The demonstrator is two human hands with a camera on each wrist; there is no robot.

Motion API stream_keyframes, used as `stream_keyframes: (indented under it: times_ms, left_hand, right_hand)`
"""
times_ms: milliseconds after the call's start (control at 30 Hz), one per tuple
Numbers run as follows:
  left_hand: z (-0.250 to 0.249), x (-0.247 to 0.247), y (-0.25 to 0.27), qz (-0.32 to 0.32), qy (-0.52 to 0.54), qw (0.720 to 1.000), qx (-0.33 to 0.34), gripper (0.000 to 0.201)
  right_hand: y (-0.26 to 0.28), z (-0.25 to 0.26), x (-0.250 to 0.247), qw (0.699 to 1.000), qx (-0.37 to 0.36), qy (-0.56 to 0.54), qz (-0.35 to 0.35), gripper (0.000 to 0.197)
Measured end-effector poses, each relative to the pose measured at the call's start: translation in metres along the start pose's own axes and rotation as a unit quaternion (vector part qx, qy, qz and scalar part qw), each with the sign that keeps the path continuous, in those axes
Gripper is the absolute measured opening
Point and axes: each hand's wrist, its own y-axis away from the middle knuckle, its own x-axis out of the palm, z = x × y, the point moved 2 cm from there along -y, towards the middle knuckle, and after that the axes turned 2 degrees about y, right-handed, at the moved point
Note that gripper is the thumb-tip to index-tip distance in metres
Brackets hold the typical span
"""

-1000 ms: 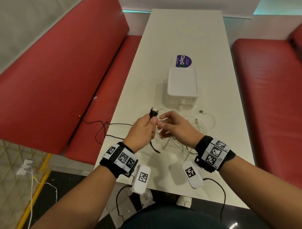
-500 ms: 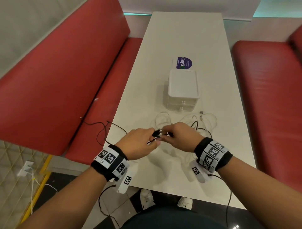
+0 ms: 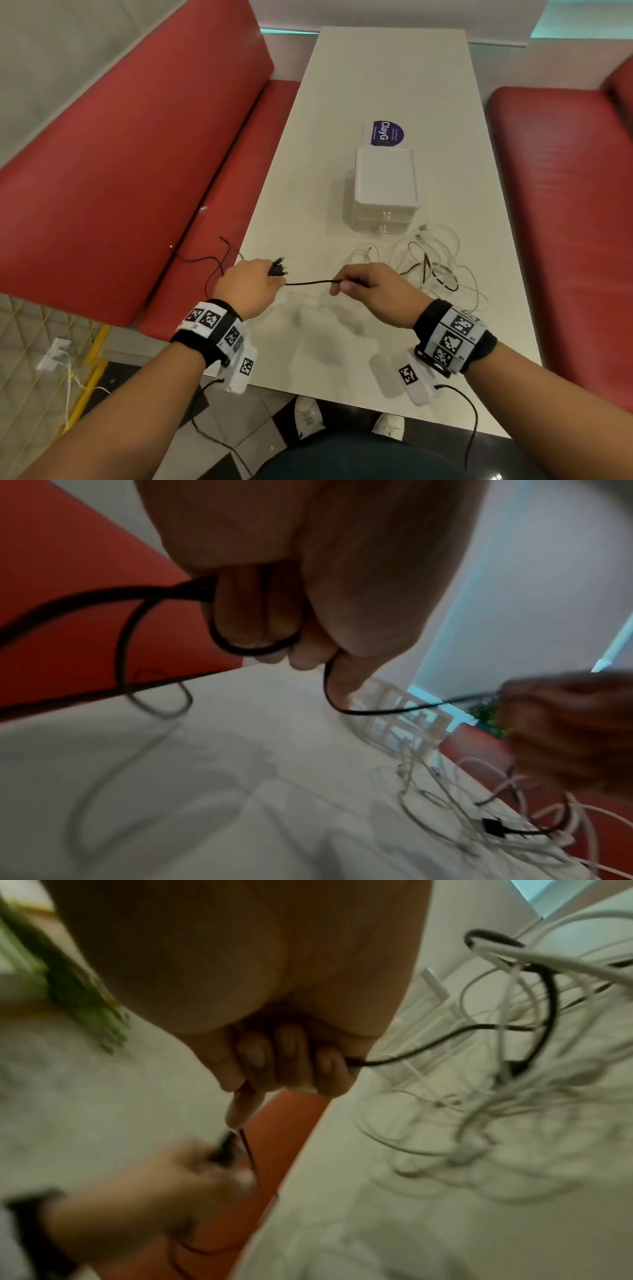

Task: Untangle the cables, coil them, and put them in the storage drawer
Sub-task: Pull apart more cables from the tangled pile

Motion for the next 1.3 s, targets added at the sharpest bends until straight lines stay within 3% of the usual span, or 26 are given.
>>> stream_keyframes:
  times_ms: [100, 167, 267, 333, 400, 467, 567, 700, 800, 933, 1033, 1167, 1300]
  left_hand:
    - [0.005, -0.005, 0.0, -0.015, -0.103, 0.994, -0.016, 0.019]
    - [0.004, -0.011, 0.002, -0.03, -0.147, 0.989, -0.002, 0.017]
    - [-0.005, -0.017, 0.004, -0.057, -0.147, 0.986, 0.061, 0.023]
    - [-0.026, -0.016, 0.007, -0.043, -0.078, 0.987, 0.134, 0.021]
    - [-0.054, -0.009, 0.012, 0.009, 0.034, 0.984, 0.173, 0.015]
    - [-0.07, -0.003, 0.016, 0.05, 0.16, 0.974, 0.155, 0.012]
    - [-0.066, -0.007, 0.012, 0.034, 0.31, 0.942, 0.121, 0.015]
    - [-0.057, -0.013, 0.009, -0.019, 0.36, 0.925, 0.122, 0.036]
    - [-0.052, -0.001, 0.013, -0.021, 0.299, 0.951, 0.082, 0.044]
    - [-0.026, 0.004, 0.01, -0.04, 0.046, 0.996, 0.07, 0.031]
    - [-0.013, -0.01, 0.003, -0.096, -0.084, 0.991, 0.041, 0.029]
    - [-0.011, -0.023, 0.005, -0.062, -0.216, 0.974, 0.016, 0.018]
    - [-0.049, -0.026, 0.018, -0.049, -0.214, 0.969, 0.11, 0.012]
  right_hand:
    - [0.004, 0.015, -0.013, 0.997, -0.026, -0.07, -0.021, 0.023]
    - [0.001, 0.005, -0.02, 0.994, 0.013, -0.078, -0.077, 0.024]
    - [-0.006, -0.011, -0.016, 0.992, 0.078, 0.066, -0.078, 0.026]
    - [-0.011, -0.011, -0.004, 0.984, 0.078, 0.16, -0.017, 0.025]
    - [-0.014, -0.001, 0.007, 0.991, 0.039, 0.127, 0.004, 0.024]
    - [-0.015, 0.011, 0.009, 0.999, -0.005, 0.039, -0.037, 0.022]
    - [-0.013, 0.004, 0.0, 0.991, -0.006, -0.028, -0.132, 0.023]
    - [-0.002, -0.021, 0.001, 0.996, 0.009, -0.021, -0.082, 0.027]
    - [0.0, -0.02, 0.002, 0.998, 0.012, 0.005, -0.066, 0.024]
    - [0.003, 0.005, -0.007, 0.994, -0.023, 0.095, -0.046, 0.021]
    - [0.005, 0.003, -0.012, 0.991, -0.001, 0.122, -0.056, 0.019]
    - [0.001, -0.013, -0.011, 0.979, 0.073, 0.174, -0.074, 0.024]
    - [-0.011, -0.011, 0.008, 0.958, 0.102, 0.267, -0.021, 0.017]
